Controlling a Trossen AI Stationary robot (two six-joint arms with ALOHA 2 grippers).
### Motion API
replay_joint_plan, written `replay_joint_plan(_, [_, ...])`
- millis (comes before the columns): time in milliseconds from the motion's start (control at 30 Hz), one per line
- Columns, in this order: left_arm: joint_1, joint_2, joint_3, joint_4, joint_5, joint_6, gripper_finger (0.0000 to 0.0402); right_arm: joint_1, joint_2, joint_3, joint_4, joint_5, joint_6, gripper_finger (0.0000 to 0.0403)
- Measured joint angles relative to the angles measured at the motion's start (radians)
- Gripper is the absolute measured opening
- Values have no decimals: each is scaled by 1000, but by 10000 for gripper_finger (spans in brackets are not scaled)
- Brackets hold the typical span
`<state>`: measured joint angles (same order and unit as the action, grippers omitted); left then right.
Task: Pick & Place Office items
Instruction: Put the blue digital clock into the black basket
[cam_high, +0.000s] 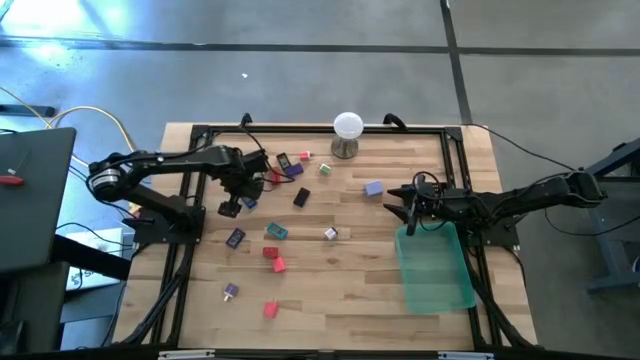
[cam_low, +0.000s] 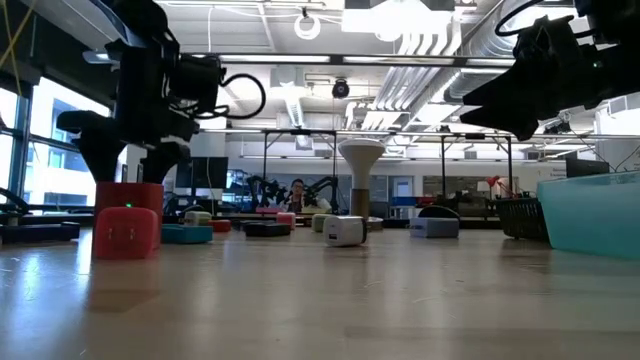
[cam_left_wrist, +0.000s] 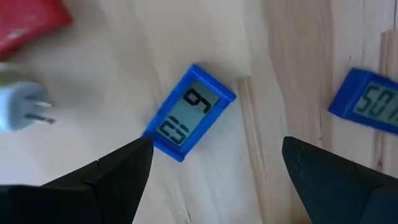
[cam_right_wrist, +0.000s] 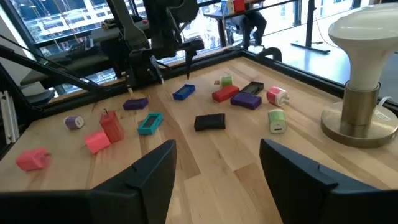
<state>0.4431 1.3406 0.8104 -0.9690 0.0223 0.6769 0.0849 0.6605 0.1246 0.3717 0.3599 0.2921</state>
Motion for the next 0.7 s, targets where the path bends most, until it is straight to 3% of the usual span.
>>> replay_joint_plan(267, [0,15,0,6,-37,-4,349,0,0,0,0,0,3,221])
replay_joint_plan(467, [0,15,0,5,-40,-156,349,0,0,0,-1,-52,3,221])
replay_joint_plan(700, [0,15,0,6,-36,-222,349,0,0,0,-2,-52,4,221])
